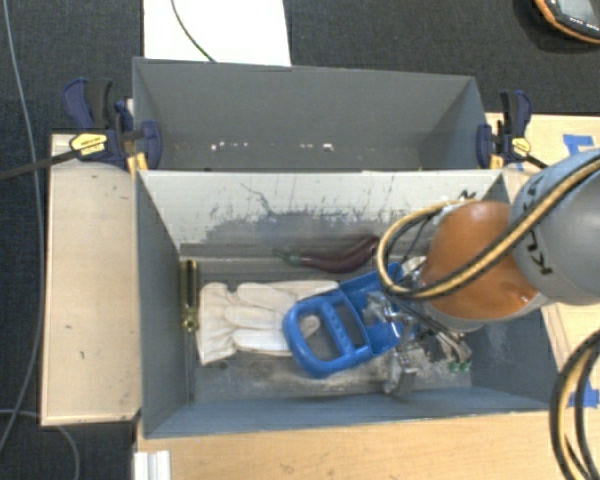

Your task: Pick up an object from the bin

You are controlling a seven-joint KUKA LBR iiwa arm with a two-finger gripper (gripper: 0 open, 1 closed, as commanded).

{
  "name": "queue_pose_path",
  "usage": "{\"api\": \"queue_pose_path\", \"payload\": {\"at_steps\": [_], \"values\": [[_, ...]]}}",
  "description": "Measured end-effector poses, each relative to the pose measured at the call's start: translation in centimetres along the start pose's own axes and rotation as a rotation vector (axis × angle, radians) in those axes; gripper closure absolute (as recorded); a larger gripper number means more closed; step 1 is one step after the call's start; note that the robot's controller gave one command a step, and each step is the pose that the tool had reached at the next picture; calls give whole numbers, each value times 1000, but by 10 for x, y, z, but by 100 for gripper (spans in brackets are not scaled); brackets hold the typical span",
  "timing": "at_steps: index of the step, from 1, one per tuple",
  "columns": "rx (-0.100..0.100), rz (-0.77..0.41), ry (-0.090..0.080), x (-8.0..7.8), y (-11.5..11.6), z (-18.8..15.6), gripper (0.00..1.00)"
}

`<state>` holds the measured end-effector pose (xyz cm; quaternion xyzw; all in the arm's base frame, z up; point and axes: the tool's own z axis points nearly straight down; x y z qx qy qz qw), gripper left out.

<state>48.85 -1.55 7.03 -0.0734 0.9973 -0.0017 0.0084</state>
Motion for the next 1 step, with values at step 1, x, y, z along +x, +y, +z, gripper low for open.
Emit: {"api": "queue_pose_path", "payload": {"at_steps": [1], "values": [[-2,-6,11,2,2,-17,0]]}}
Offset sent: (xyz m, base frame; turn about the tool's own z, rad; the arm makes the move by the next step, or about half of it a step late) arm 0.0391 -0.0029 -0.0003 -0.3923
